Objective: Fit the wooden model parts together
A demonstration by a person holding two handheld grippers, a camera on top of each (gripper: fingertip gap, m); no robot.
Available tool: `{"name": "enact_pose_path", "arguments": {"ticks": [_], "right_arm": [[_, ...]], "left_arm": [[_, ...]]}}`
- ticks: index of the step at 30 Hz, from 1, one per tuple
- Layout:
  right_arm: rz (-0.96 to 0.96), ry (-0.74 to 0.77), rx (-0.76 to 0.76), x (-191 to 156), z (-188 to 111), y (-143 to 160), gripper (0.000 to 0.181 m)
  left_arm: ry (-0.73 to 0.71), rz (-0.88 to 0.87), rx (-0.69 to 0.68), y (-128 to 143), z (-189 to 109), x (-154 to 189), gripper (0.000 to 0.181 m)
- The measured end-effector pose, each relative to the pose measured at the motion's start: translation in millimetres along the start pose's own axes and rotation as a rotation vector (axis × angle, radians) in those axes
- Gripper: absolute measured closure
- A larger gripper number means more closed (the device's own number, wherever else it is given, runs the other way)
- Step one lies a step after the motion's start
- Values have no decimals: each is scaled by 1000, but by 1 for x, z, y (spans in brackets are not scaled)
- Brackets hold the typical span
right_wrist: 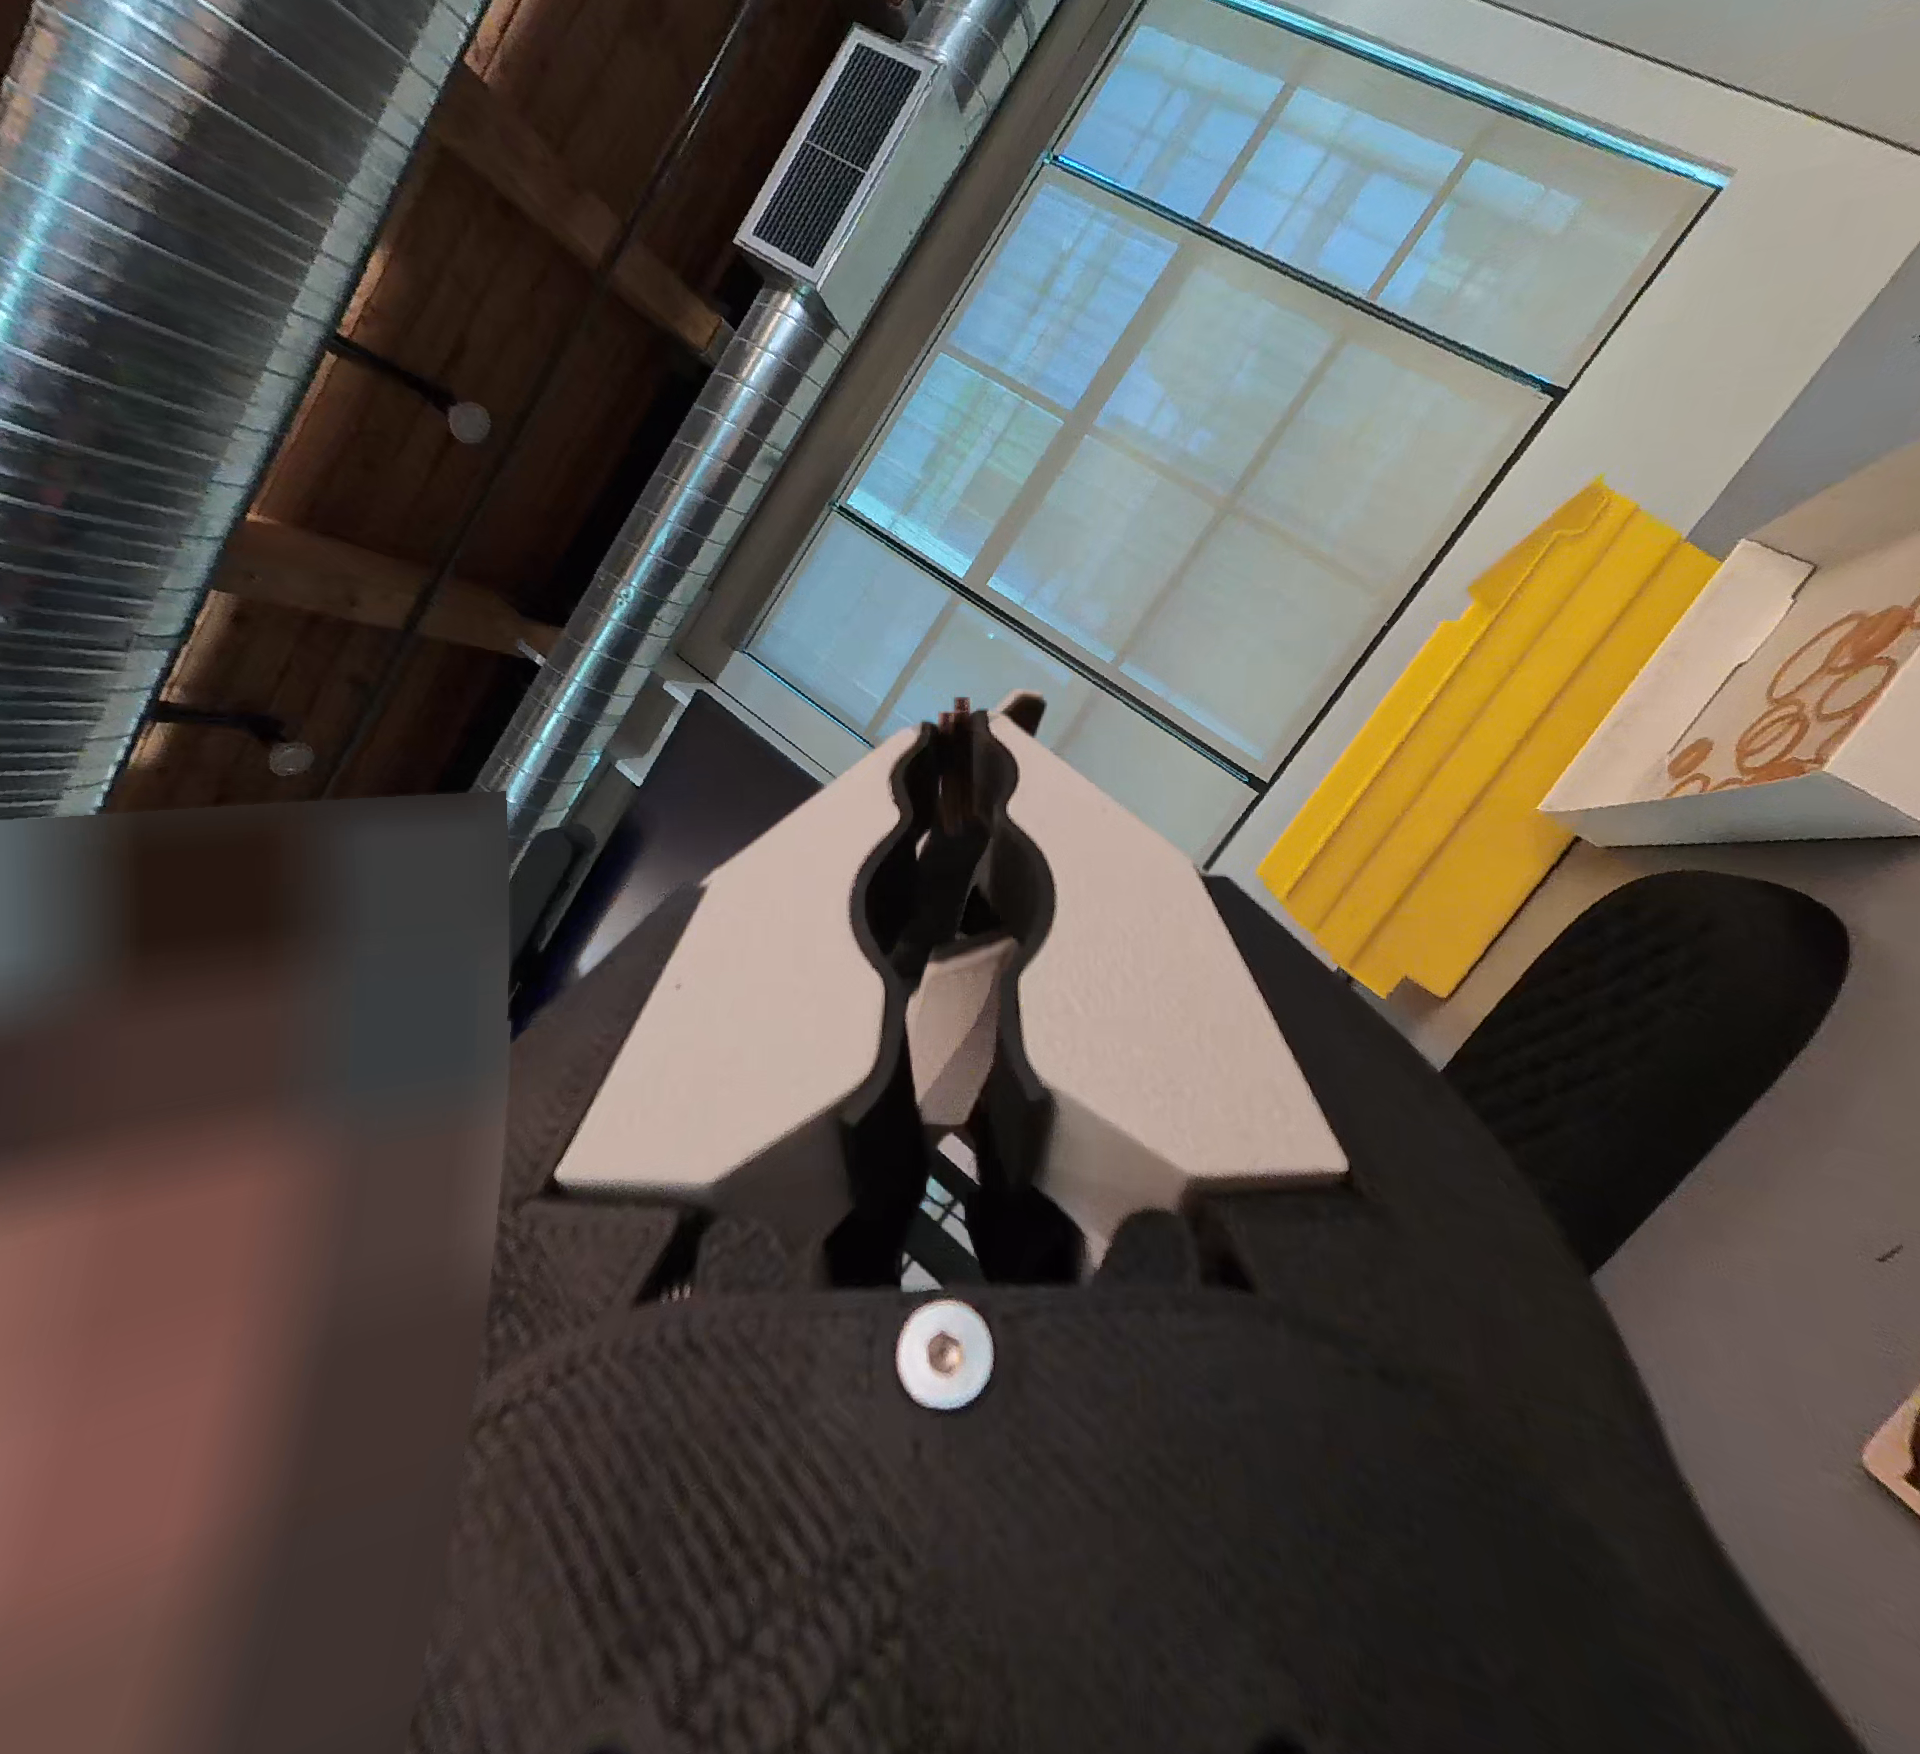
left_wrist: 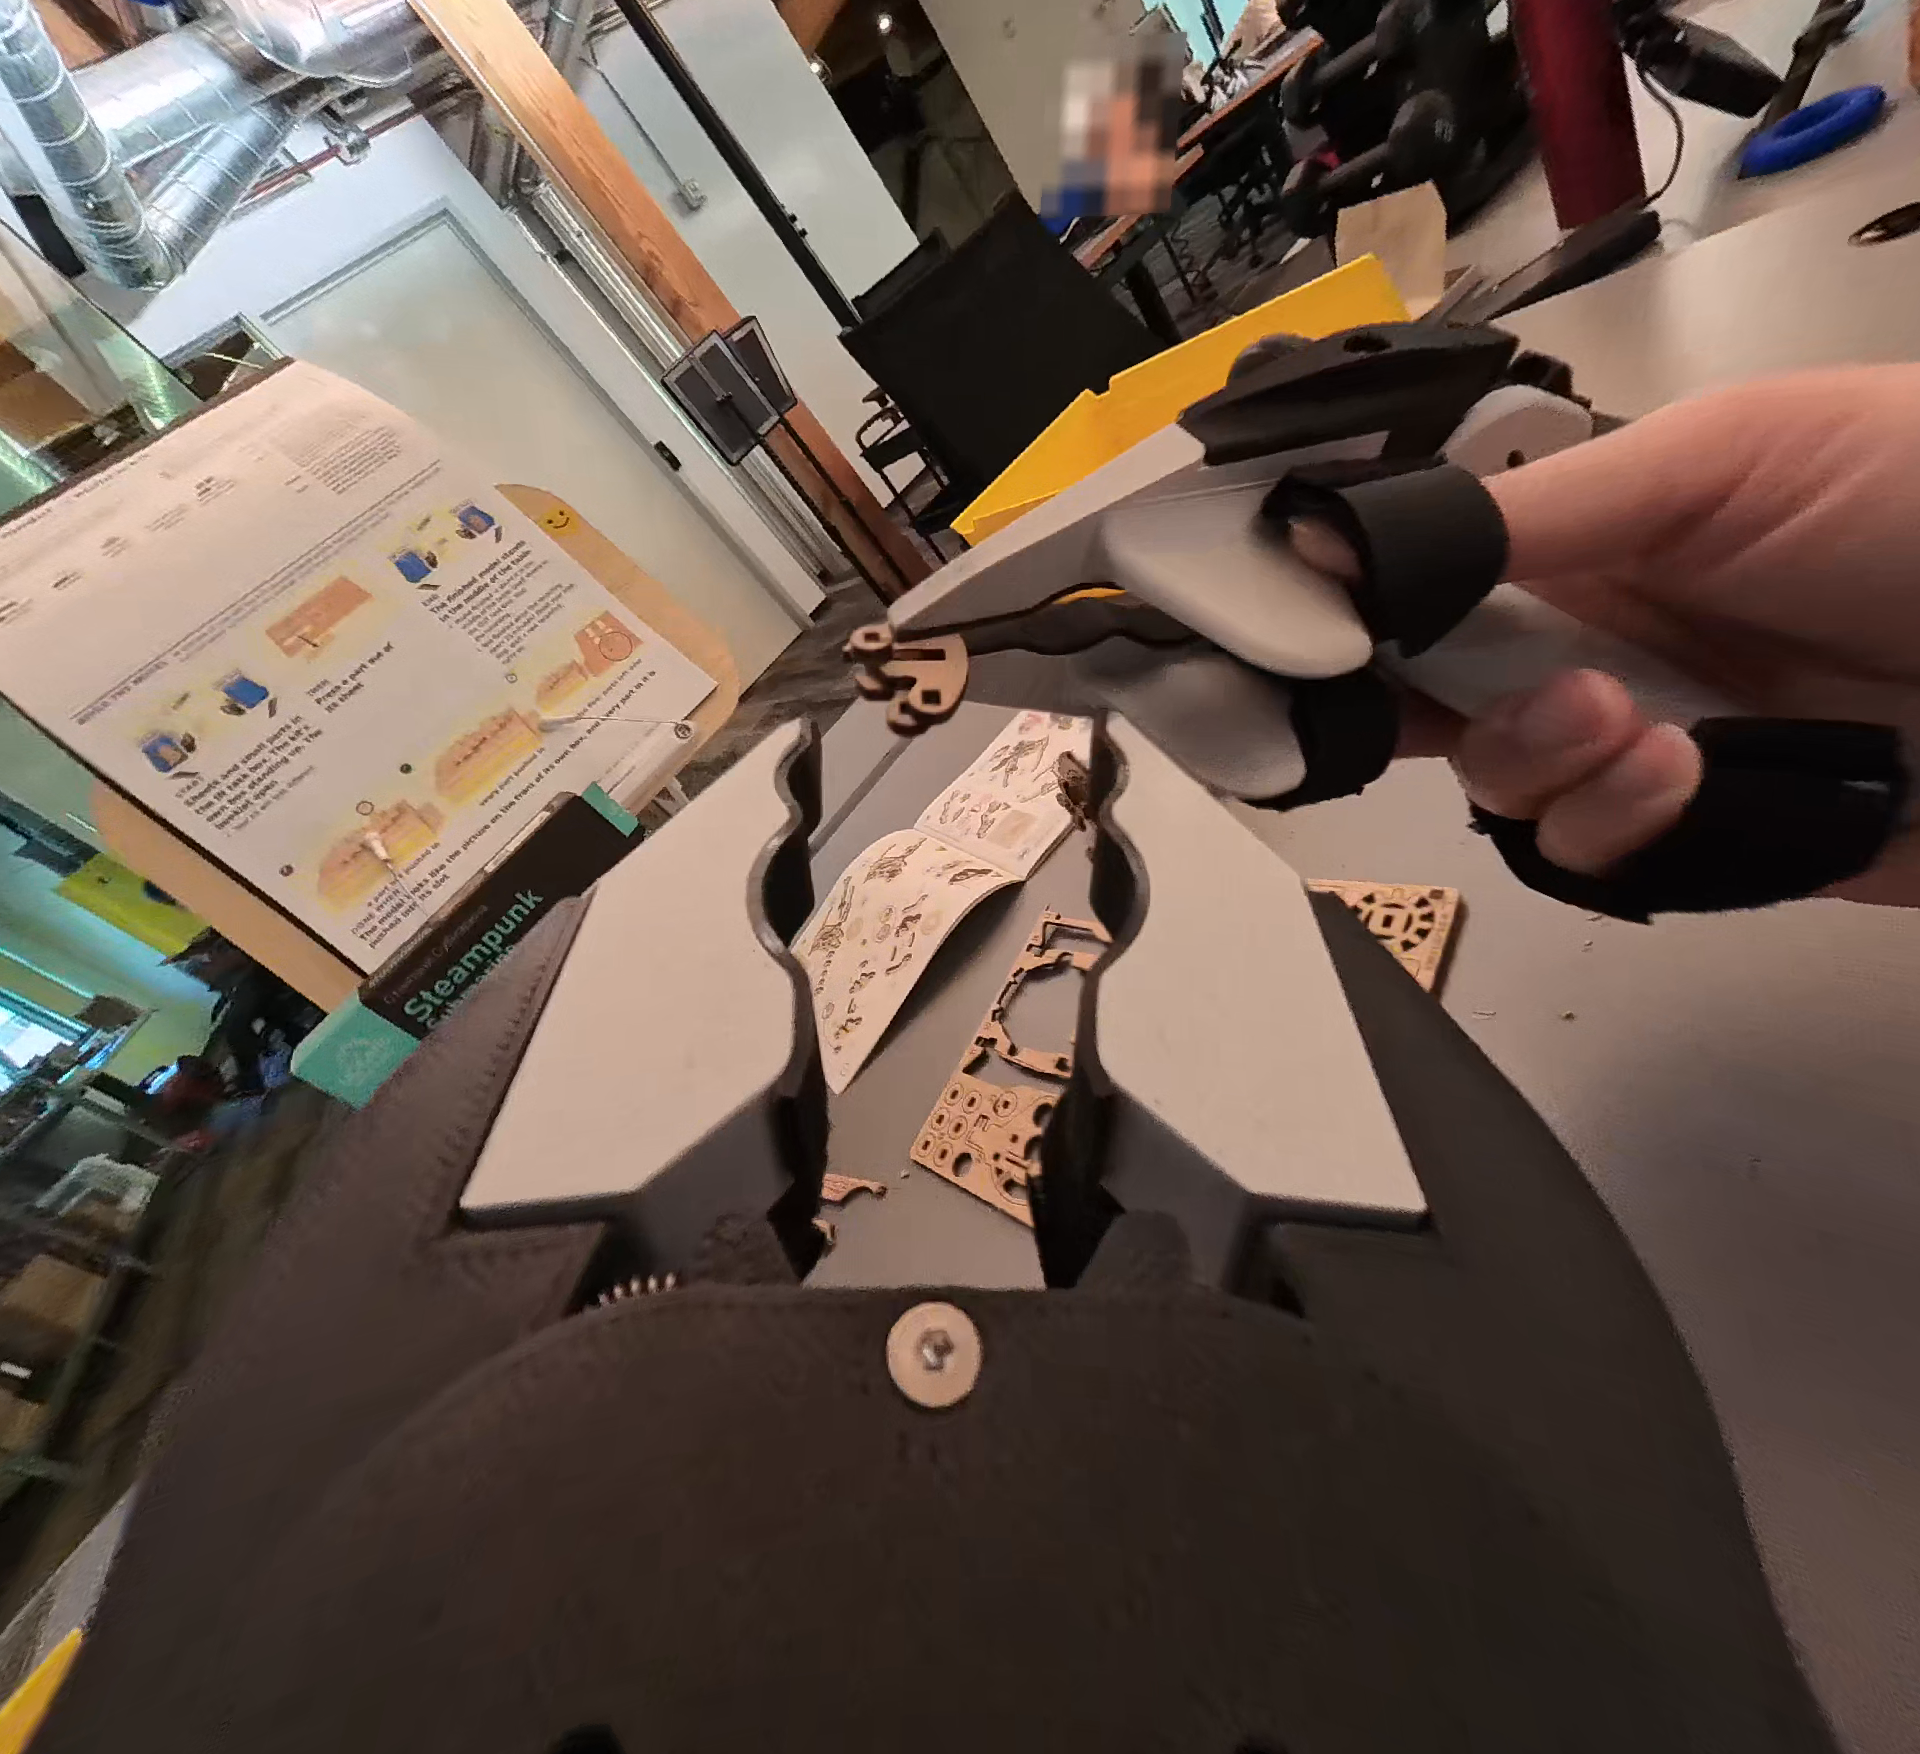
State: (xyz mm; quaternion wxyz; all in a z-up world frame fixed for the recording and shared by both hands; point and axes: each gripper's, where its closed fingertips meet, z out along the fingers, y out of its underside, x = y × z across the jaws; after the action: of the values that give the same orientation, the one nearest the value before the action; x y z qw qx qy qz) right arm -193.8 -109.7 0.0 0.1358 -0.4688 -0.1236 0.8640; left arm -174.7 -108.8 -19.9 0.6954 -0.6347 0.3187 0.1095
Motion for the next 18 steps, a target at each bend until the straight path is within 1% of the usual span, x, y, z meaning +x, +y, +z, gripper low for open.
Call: {"name": "enact_pose_path", "arguments": {"ticks": [2, 6, 11, 15, 18], "right_arm": [[-20, 2, -6, -3, 2, 3, 177], [-53, 15, -13, -1, 4, 5, 178], [-40, 10, -51, 8, 14, 14, 178], [-31, 1, -58, 14, 22, 18, 177], [-32, -6, -68, 18, 25, 21, 177]], "left_arm": [[2, 9, 14, -3, -1, -2, 137], [-20, 30, 46, -8, -8, -7, 155], [-60, 22, 7, 3, -11, -16, 158], [-58, -26, -4, 10, -15, -22, 163], [-47, -39, -5, 14, -19, -24, 163]]}}
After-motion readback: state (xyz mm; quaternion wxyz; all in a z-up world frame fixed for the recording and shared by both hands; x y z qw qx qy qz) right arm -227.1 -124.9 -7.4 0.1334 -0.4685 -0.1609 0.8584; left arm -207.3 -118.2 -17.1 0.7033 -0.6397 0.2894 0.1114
